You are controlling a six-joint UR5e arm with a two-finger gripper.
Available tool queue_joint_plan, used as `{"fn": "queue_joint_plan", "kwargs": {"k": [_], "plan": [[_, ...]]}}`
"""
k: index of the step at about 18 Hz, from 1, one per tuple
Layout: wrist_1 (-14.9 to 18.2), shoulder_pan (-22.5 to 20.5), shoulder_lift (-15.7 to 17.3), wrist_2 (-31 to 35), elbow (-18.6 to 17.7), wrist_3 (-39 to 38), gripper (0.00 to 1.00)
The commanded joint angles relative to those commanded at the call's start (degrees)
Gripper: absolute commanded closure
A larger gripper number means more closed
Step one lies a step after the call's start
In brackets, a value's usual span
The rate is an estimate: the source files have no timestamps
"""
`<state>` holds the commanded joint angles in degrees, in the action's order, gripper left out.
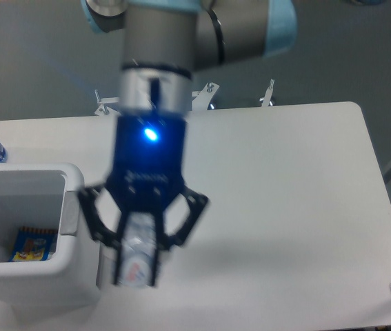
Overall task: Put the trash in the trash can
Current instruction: 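Lift the bottle and carry it over the white bin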
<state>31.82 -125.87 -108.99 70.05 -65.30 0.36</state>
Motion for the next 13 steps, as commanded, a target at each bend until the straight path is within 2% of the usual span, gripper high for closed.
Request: {"fn": "queue_joint_plan", "kwargs": {"k": [3,5,13], "plan": [[0.0,2.3,1.2,0.2,-2.0,-0.2,0.79],[-0.1,4.7,0.9,0.3,-2.2,0.3,0.79],[-0.4,8.1,-2.0,0.3,-2.3,0.4,0.78]]}}
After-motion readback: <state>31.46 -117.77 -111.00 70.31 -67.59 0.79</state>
